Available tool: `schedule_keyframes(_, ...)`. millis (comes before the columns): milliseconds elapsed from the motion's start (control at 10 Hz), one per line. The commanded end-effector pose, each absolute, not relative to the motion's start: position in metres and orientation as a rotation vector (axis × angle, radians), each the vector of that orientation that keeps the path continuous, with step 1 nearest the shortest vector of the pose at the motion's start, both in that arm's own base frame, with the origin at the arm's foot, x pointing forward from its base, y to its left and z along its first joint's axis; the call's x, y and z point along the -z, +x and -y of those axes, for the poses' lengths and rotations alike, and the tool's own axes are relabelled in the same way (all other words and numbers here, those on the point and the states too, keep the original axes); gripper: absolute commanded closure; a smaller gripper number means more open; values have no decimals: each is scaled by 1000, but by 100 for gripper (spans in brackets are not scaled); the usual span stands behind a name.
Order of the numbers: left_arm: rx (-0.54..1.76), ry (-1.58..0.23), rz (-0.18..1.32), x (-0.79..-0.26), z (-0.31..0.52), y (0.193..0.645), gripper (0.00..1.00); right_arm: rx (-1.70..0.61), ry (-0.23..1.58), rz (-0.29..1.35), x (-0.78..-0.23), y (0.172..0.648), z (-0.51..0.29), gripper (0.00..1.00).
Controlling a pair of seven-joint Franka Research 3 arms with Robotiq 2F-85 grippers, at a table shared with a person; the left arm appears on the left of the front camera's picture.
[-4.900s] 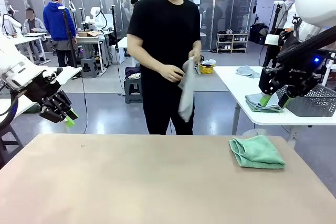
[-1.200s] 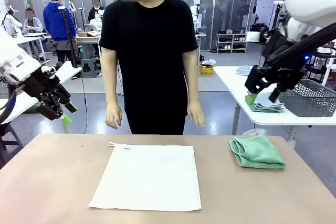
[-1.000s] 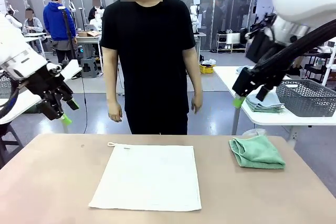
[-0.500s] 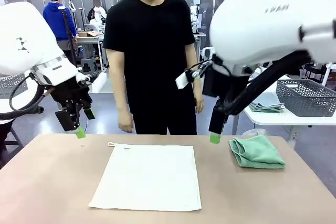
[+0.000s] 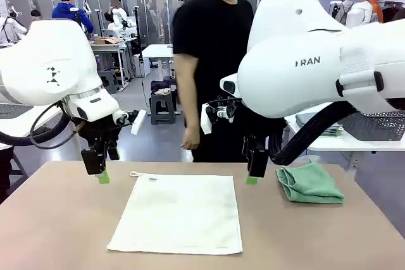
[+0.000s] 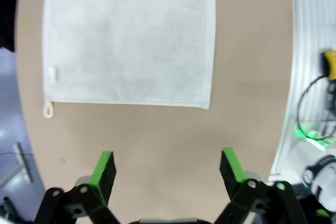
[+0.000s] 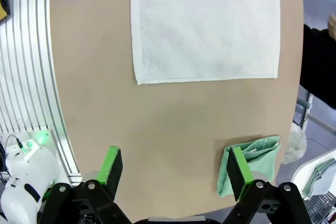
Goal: Fold the towels and place them in the basket.
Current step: When a person lays out a Towel with hook on the table, fold it in half twice.
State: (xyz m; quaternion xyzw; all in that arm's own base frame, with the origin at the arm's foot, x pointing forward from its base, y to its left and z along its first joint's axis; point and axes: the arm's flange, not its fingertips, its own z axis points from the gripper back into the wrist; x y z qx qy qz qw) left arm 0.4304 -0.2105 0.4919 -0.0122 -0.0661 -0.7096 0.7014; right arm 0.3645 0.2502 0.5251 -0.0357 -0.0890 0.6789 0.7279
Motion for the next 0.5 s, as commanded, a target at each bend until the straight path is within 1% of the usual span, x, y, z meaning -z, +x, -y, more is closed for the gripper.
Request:
schedule_keyframes(0,1576,-42,158,-496,204,434,0,-1494,-82,195,-528,363,-252,0)
schedule_keyframes(400,1576,-42,158,-496,204,434,0,-1494,-82,195,-528,363,-252,0)
